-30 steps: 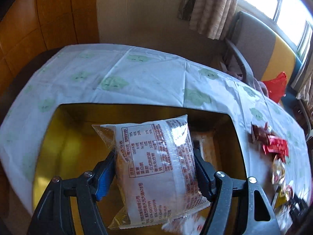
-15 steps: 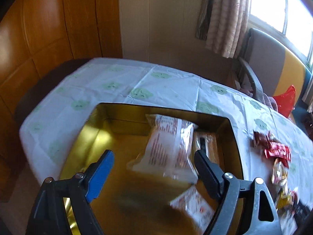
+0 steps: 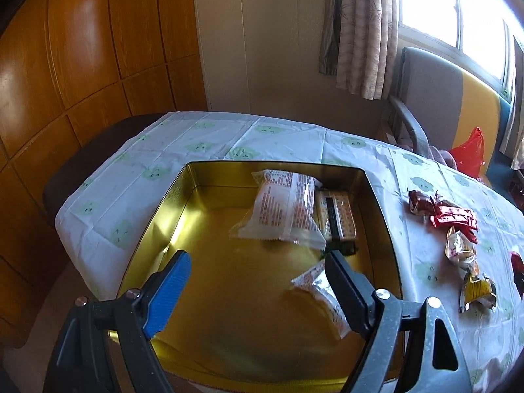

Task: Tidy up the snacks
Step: 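Drop the wafer packet into the tin with the right gripper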

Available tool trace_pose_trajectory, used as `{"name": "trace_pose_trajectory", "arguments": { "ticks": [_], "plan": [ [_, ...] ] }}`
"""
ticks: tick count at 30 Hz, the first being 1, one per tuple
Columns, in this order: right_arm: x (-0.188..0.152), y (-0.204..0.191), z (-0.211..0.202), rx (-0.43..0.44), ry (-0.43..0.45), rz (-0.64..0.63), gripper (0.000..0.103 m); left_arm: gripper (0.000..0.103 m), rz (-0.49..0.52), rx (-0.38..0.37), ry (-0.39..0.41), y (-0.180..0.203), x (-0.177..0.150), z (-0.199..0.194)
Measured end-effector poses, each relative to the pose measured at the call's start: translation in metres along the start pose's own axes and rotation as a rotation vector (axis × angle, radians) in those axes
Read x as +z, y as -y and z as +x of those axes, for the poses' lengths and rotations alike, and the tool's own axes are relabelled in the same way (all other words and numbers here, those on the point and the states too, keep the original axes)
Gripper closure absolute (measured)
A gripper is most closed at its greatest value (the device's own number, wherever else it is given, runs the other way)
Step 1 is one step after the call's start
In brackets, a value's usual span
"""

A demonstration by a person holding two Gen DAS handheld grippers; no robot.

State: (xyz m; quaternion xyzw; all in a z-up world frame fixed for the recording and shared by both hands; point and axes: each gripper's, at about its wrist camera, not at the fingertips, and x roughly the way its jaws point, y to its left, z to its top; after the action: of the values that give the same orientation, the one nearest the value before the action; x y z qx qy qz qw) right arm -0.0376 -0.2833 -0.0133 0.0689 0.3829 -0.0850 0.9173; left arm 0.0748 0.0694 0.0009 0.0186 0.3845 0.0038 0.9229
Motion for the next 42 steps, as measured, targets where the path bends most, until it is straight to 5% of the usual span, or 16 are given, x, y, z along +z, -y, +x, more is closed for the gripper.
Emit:
{"name": "trace_pose_trajectory", "arguments": {
  "ticks": [11,17,27,42],
  "plan": [
    [0.018,-0.155,0.014,0.411,-0.082,-0.260,0.071,0.018,-0.074,0.002,-0.028,-0.028,-0.015,-0.001],
    [0.014,-0.238,0.033,0.499,-0.136,-0.426,0.070,0.019,-0.135,0.045,-0.035,-0.054,-0.021,0.002],
    [-0.023,-0.298,0.053,0.432,-0.157,-0.617,0.055,0.019,-0.150,0.043,-0.083,-0.064,-0.036,0.016],
    [-0.010,-0.265,0.023,0.229,-0.001,-0.522,0.040,0.024,-0.136,-0.012,-0.064,-0.049,-0.035,0.003]
  ]
}}
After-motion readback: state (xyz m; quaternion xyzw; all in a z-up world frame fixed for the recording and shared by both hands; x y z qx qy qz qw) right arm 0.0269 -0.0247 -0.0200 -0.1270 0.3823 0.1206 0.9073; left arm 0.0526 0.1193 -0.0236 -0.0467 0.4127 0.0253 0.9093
